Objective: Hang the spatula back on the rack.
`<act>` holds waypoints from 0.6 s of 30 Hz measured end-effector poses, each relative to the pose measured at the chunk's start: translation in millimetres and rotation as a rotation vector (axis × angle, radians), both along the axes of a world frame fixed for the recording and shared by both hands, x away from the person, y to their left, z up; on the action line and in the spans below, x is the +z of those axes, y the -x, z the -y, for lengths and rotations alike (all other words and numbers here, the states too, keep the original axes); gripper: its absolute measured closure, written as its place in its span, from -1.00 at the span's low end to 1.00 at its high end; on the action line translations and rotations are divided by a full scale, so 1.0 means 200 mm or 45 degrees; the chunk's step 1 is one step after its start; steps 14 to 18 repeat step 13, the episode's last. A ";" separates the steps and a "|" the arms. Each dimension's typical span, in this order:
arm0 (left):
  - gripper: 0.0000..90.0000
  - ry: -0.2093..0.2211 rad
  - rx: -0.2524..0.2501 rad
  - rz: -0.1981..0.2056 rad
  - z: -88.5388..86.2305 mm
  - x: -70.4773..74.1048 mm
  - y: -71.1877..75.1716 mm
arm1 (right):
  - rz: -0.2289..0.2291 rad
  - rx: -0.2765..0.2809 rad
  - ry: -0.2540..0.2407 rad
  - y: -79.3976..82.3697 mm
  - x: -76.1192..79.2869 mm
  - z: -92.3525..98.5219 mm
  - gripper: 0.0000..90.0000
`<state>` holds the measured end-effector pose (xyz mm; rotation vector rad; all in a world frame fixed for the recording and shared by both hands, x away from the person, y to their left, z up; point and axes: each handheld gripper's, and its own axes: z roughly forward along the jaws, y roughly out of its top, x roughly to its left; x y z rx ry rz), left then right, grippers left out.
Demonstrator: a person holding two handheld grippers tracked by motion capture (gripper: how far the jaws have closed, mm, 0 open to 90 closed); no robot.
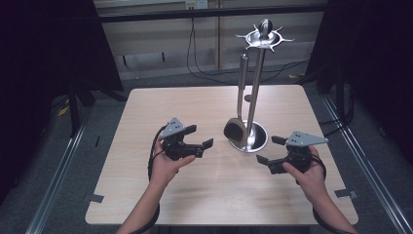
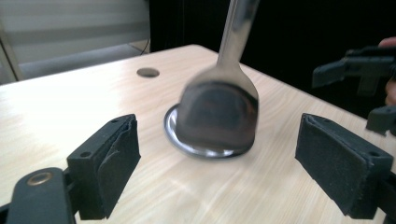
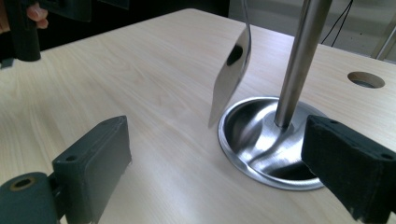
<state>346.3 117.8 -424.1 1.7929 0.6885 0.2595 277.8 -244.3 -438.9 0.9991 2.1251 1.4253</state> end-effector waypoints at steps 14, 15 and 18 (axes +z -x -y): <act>-0.72 -0.012 -0.010 -0.026 -0.04 -0.11 0.03 | -0.042 -0.022 0.030 0.08 -0.09 0.09 -0.83; -0.72 -0.012 -0.010 -0.026 -0.04 -0.11 0.03 | -0.042 -0.022 0.030 0.08 -0.09 0.09 -0.83; -0.72 -0.012 -0.010 -0.026 -0.04 -0.11 0.03 | -0.042 -0.022 0.030 0.08 -0.09 0.09 -0.83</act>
